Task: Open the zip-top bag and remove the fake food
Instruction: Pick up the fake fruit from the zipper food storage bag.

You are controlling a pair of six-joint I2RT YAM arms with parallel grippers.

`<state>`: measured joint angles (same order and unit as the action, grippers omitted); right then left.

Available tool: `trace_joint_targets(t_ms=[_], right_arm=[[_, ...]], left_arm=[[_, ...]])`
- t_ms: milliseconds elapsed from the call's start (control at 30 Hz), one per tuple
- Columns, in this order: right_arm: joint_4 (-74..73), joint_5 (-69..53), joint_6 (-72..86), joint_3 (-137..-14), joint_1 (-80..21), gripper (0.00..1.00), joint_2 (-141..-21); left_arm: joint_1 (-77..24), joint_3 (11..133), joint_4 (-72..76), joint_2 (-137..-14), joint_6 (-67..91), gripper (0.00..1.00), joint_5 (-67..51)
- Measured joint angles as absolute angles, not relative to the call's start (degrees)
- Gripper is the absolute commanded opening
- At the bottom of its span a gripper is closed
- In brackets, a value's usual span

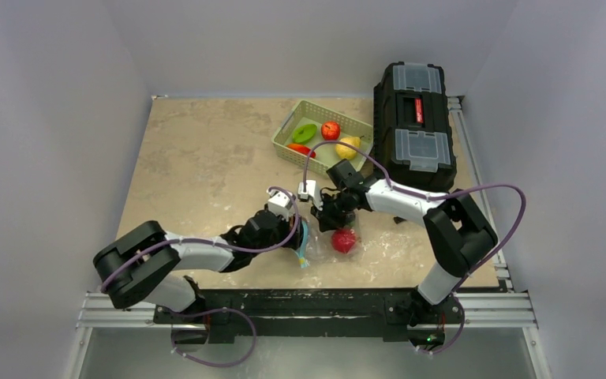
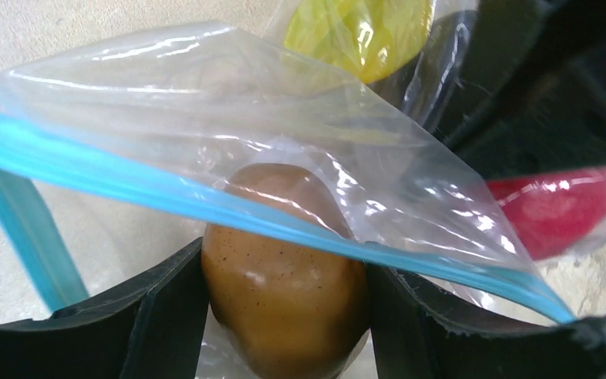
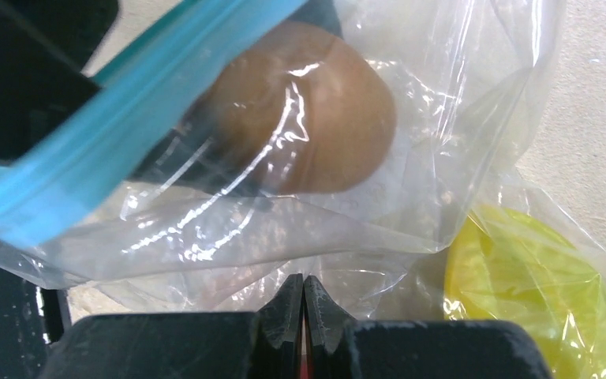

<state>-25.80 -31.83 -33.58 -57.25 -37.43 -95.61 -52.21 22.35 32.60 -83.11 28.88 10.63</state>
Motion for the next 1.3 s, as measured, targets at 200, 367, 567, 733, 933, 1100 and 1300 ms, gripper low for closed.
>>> trace_joint_targets(t_ms=[200, 367, 567, 733, 933, 1100, 1300], right_arm=[[-25.3, -28.9, -33.5, -57.3, -37.5, 0.0, -95.6], [-25.3, -29.2, -33.7, -57.3, -37.5, 0.0, -95.0], [-26.4, -31.1, -35.7, -57.3, -37.4, 0.0, -92.6], [-27.4, -32.7, -37.8, -57.3, -37.4, 0.0, -90.3], [-28.5, -33.5, -40.0, -57.2, -37.5, 0.02, -88.4], [-29.2, -34.0, -41.4, -56.9, -37.4, 0.03, -86.5], [-29.7, -34.2, -42.8, -56.8, -37.4, 0.03, -84.6]], left_arm=[[-52.1, 20.2, 30.7, -77.1, 24.9, 0.0, 7.6], [-50.4, 18.8, 27.3, -70.5, 23.3, 0.0, 4.0], [-47.4, 18.7, 19.5, -61.1, 23.4, 0.0, -0.9], [-45.7, 18.8, 10.7, -54.4, 23.6, 0.0, -4.3], [-43.7, 21.5, -4.2, -51.1, 25.3, 0.0, -7.2], [-42.3, 24.5, -13.3, -49.1, 27.0, 0.0, -8.4], [-40.2, 28.3, -22.1, -45.3, 29.0, 0.0, -10.2]])
